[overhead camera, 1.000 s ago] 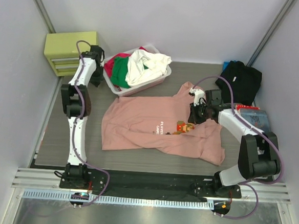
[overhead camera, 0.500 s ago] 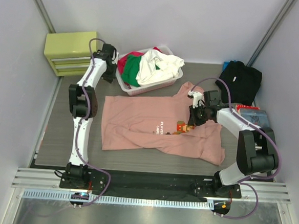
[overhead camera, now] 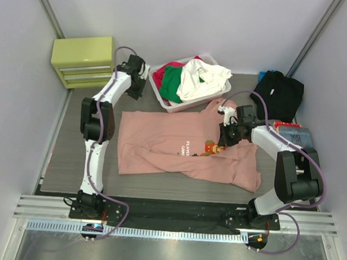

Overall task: Fold and stack the t-shirts
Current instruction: Fold the flattened tshirt in 1/3 of the way

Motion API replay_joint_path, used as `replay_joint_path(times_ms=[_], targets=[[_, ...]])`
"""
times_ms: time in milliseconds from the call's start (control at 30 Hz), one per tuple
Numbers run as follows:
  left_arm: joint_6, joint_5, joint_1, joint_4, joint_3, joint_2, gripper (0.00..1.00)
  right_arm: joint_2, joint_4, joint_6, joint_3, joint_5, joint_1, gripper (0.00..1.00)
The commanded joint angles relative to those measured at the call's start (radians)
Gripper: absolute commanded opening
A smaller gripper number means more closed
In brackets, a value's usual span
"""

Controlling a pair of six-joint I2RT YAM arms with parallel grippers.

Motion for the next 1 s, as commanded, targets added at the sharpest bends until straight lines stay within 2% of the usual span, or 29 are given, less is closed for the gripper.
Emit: replay_joint_path(times_ms=[0,100,167,233,300,433,500,767,867,967], targets=[[0.034,-0.052,0.126,0.115,-0.133,-0.165,0.0,-0.043,0.024,-0.009,-0.004,-0.001,0.003,0.01],[0.045,-0.037,0.16,0.159,-0.251,-0.287,0.0,-0.046,0.027,-0.008,-0.006,-0.002,0.004,0.01],[0.031,0.069,0.156,0.145,-0.316,-0.388,0.0,-0.038,0.026,-0.011,-0.003,-0.001,0.003,0.01],[0.024,0.15,0.118,0.096,-0.4,-0.448,0.0,-0.026,0.024,-0.011,0.005,-0.002,0.004,0.01],[0.056,0.155,0.047,0.096,-0.475,-0.55,0.0,-0.026,0.02,-0.011,0.007,0.001,0.003,0.01],[0.059,0.169,-0.051,0.163,-0.691,-0.718,0.0,-0.041,0.021,-0.014,-0.003,0.009,0.004,0.01],[0.041,0.155,-0.083,0.232,-0.747,-0.784,0.0,-0.043,0.02,-0.014,-0.004,0.007,0.003,0.01],[0.07,0.122,-0.243,0.179,-0.698,-0.696,0.0,-0.026,0.018,-0.02,-0.001,0.013,0.004,0.01],[0.14,0.169,-0.33,0.179,-0.669,-0.659,0.0,-0.018,0.02,-0.023,-0.001,0.013,0.004,0.01],[0.208,0.29,-0.381,0.133,-0.607,-0.569,0.0,-0.008,0.015,-0.023,0.003,0.012,0.004,0.01]])
